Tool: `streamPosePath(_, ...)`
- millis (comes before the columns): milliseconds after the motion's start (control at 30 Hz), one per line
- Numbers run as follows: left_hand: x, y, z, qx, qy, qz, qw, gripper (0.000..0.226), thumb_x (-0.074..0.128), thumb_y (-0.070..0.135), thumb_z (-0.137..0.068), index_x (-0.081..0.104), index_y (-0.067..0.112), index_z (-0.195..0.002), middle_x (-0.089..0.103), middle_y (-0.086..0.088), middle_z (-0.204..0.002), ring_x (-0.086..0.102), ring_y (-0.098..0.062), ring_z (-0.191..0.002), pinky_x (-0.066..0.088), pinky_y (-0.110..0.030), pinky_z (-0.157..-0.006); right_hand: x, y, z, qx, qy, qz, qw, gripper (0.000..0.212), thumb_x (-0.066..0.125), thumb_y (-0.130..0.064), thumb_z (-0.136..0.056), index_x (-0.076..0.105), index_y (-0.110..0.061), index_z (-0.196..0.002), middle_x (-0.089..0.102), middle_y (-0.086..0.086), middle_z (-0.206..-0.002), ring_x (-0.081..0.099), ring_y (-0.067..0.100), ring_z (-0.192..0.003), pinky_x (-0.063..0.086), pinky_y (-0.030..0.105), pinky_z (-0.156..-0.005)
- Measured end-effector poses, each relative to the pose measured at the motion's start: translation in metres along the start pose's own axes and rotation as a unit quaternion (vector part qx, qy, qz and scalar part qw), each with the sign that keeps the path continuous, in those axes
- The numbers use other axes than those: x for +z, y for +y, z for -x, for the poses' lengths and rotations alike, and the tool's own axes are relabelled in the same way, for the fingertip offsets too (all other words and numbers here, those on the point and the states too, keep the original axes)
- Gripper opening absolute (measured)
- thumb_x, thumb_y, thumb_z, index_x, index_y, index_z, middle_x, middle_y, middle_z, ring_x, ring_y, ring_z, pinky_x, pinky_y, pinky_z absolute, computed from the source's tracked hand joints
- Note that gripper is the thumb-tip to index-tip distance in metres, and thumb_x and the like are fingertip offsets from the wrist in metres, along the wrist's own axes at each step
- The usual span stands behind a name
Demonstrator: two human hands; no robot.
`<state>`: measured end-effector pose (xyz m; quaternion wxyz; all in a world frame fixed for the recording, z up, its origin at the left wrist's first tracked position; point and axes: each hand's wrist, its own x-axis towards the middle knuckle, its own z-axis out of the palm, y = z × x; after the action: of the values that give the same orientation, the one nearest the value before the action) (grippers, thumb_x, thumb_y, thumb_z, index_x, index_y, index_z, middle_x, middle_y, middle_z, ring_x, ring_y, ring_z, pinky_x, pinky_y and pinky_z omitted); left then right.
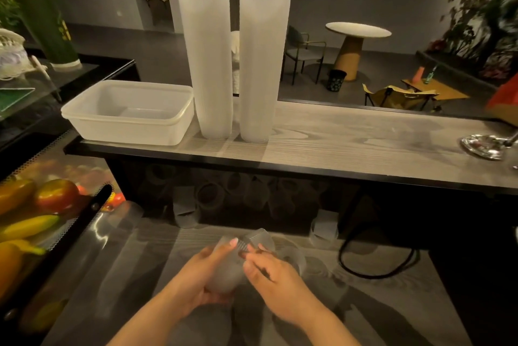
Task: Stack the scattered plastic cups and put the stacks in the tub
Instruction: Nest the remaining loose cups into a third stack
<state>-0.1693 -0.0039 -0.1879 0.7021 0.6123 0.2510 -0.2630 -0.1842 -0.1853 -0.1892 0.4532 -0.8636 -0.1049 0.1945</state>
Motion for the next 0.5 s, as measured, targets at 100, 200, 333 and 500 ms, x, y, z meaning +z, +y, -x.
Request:
streamPosePath(100,0.002,-0.002,-0.004,0.012,-0.004,-0.004,1.000,0.050,0.078,0.046,-0.079,0.061,0.022,-0.120,0.072,-0.016,-0.109,0.071,-0.037,-0.094,0.059,-0.044,-0.072,-0.030,0.029,-0.019,0.046,0.149,0.011,0.988,0.050,0.055,-0.055,-0.092,0.049,-0.042,-0.140,0.042,-0.011,-0.149,0.035,0.008,-0.141,0.028,0.019,-0.109)
streamPosePath(200,-0.002,-0.005,-0.006,0.022,-0.024,-0.017,0.999,0.068,0.084,0.051,-0.063,0.059,0.027,-0.122,0.069,-0.014,-0.117,0.070,-0.039,-0.103,0.060,-0.047,-0.081,-0.069,0.071,-0.042,0.180,0.336,0.165,0.910,0.050,0.060,-0.044,-0.093,0.049,-0.034,-0.140,0.031,0.011,-0.151,0.034,0.028,-0.138,0.037,0.034,-0.108)
streamPosePath(333,-0.011,-0.008,-0.006,0.037,-0.020,-0.014,0.999,0.100,0.094,0.061,-0.035,0.060,0.030,-0.123,0.069,-0.008,-0.121,0.071,-0.032,-0.104,0.060,-0.042,-0.072,-0.100,0.120,-0.061,0.278,0.236,0.271,0.891,0.059,0.054,-0.057,-0.091,0.046,-0.025,-0.140,0.043,0.014,-0.132,0.046,0.034,-0.123,0.044,0.043,-0.101)
streamPosePath(500,-0.017,-0.006,-0.002,0.032,-0.021,-0.036,0.999,0.111,0.094,0.064,-0.025,0.057,0.034,-0.125,0.066,-0.004,-0.124,0.068,-0.029,-0.108,0.060,-0.045,-0.079,-0.090,0.134,-0.062,0.229,0.280,0.253,0.897,0.048,0.065,-0.044,-0.089,0.055,-0.017,-0.127,0.058,0.014,-0.120,0.059,0.034,-0.109,0.048,0.042,-0.095)
